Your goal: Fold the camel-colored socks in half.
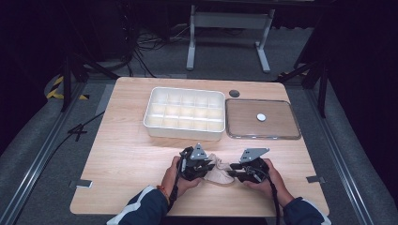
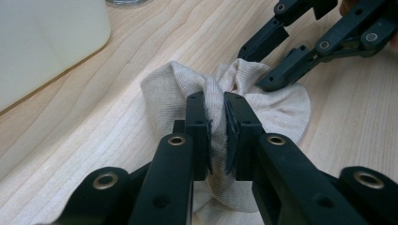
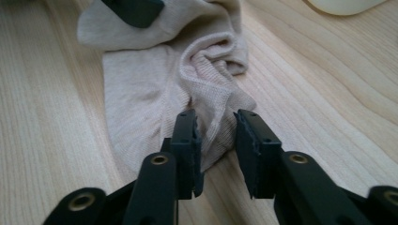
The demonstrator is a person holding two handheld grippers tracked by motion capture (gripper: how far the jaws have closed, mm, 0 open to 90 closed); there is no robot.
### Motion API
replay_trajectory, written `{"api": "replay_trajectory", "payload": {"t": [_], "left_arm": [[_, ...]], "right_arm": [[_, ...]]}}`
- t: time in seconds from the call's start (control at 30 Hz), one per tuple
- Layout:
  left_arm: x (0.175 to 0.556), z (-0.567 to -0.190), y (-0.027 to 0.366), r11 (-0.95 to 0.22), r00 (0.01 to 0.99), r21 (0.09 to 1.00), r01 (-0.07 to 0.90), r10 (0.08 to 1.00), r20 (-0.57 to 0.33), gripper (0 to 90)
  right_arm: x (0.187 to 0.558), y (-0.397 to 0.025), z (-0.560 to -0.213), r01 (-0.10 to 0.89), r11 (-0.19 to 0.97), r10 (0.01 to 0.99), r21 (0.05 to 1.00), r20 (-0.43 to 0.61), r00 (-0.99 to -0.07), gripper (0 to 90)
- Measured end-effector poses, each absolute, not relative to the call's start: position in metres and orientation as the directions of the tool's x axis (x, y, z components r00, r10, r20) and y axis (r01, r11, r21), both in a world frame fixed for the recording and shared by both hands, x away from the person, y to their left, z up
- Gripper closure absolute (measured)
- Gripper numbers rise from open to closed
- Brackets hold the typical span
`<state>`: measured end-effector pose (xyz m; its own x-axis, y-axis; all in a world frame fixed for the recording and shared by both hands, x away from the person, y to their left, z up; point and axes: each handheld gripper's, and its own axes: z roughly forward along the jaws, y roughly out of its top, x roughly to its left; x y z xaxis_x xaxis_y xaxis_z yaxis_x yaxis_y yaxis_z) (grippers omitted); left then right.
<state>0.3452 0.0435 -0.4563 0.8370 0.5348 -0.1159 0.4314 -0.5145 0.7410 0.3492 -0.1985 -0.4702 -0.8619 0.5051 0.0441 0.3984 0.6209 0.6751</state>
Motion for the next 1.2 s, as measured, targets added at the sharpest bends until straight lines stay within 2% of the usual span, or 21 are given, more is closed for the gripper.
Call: {"api": "replay_trajectory", "payload": {"t": [0.47,0.6,0.73,0.83,0.93,1.0,1.03,1.1,1.2], "left_arm": [[0.345,-0.465,0.019,-0.504,0.819,0.734,0.455,0.56,-0.124,79.3],[0.344,-0.464,0.017,-0.496,0.828,0.748,0.44,0.547,-0.125,66.9],[0.342,-0.452,0.027,-0.516,0.862,0.751,0.412,0.487,-0.139,52.9],[0.339,-0.436,0.043,-0.543,0.897,0.761,0.355,0.428,-0.112,46.7],[0.337,-0.427,0.059,-0.551,0.911,0.768,0.326,0.401,-0.099,48.0],[0.338,-0.425,0.074,-0.545,0.916,0.774,0.322,0.387,-0.109,56.6],[0.339,-0.426,0.08,-0.547,0.914,0.771,0.326,0.389,-0.111,58.1],[0.344,-0.433,0.088,-0.553,0.909,0.76,0.341,0.401,-0.115,69.1],[0.35,-0.445,0.086,-0.556,0.901,0.748,0.362,0.416,-0.126,76.4]], "right_arm": [[0.35,-0.198,-0.471,0.39,0.627,0.493,0.674,0.044,-0.869,72.5],[0.35,-0.198,-0.471,0.39,0.624,0.492,0.677,0.047,-0.869,72.5],[0.35,-0.199,-0.471,0.396,0.62,0.494,0.677,0.054,-0.868,72.5],[0.351,-0.199,-0.471,0.399,0.619,0.495,0.677,0.059,-0.867,72.5],[0.351,-0.2,-0.471,0.4,0.616,0.494,0.678,0.063,-0.867,72.4],[0.351,-0.2,-0.471,0.4,0.617,0.494,0.678,0.062,-0.867,72.5],[0.351,-0.2,-0.471,0.4,0.617,0.494,0.678,0.063,-0.867,72.5],[0.352,-0.2,-0.472,0.402,0.613,0.492,0.68,0.069,-0.868,72.5],[0.352,-0.2,-0.472,0.4,0.615,0.49,0.679,0.068,-0.869,72.5]]}}
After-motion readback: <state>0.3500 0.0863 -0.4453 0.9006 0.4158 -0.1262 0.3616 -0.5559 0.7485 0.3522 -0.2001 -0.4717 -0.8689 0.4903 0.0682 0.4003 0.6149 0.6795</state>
